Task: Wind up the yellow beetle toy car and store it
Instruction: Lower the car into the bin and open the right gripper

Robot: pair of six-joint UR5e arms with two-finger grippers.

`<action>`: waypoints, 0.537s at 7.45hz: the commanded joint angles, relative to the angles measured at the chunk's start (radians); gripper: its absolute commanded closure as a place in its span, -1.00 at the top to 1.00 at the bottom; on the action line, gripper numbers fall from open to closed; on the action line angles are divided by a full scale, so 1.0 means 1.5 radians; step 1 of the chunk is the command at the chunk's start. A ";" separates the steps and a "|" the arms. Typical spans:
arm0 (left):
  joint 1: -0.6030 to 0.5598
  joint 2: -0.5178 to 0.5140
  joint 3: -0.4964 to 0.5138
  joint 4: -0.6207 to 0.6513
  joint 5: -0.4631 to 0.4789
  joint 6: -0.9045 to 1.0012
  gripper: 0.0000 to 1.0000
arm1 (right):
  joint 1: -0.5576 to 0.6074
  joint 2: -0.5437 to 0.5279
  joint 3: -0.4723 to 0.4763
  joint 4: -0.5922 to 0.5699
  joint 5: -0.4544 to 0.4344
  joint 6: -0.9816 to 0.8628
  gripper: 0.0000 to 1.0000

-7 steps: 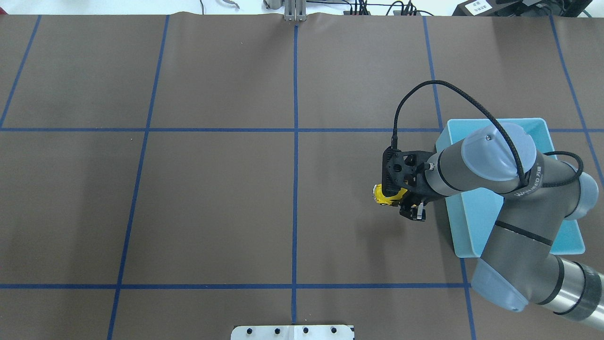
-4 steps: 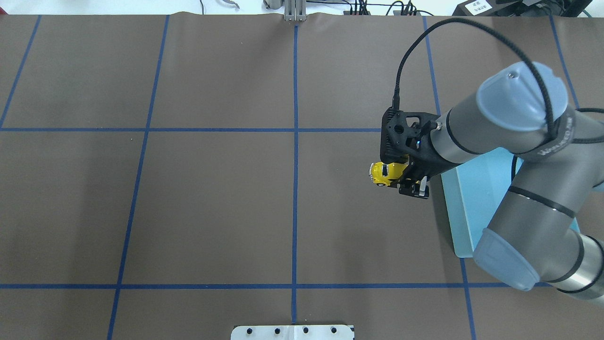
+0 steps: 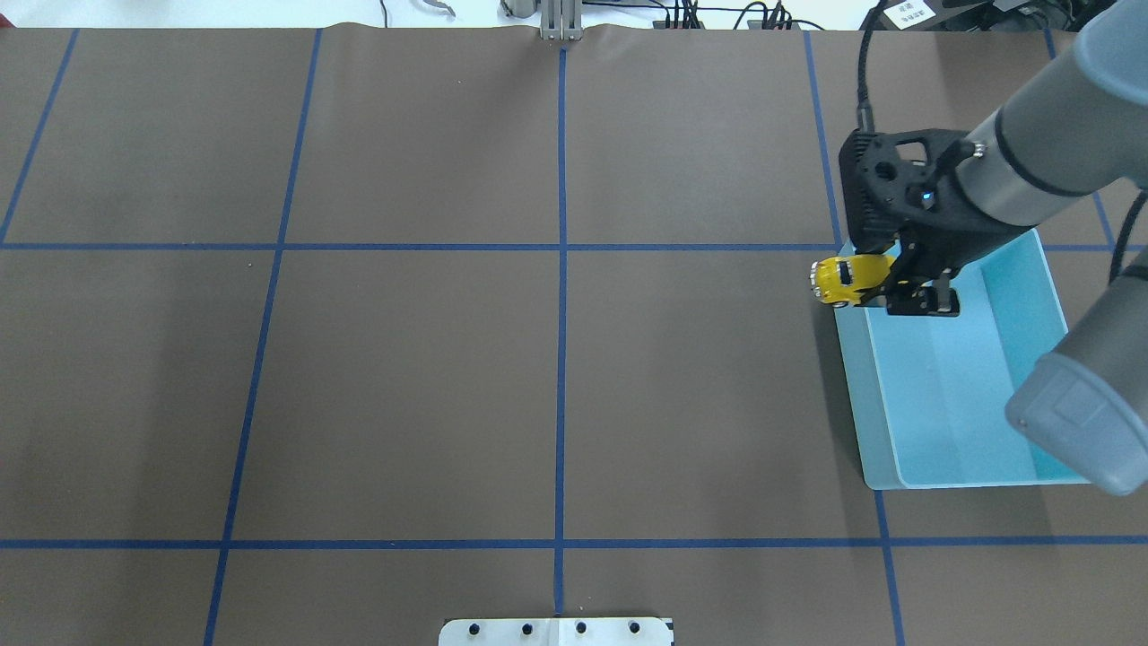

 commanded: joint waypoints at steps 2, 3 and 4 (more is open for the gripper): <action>0.000 0.000 0.000 0.000 0.000 0.001 1.00 | 0.018 -0.144 -0.011 0.066 -0.015 -0.115 -1.00; 0.000 0.000 0.000 0.000 0.000 0.000 1.00 | 0.014 -0.153 -0.043 0.118 -0.016 -0.112 -1.00; 0.000 0.000 0.000 0.000 0.000 0.000 1.00 | 0.012 -0.165 -0.059 0.132 -0.014 -0.108 -1.00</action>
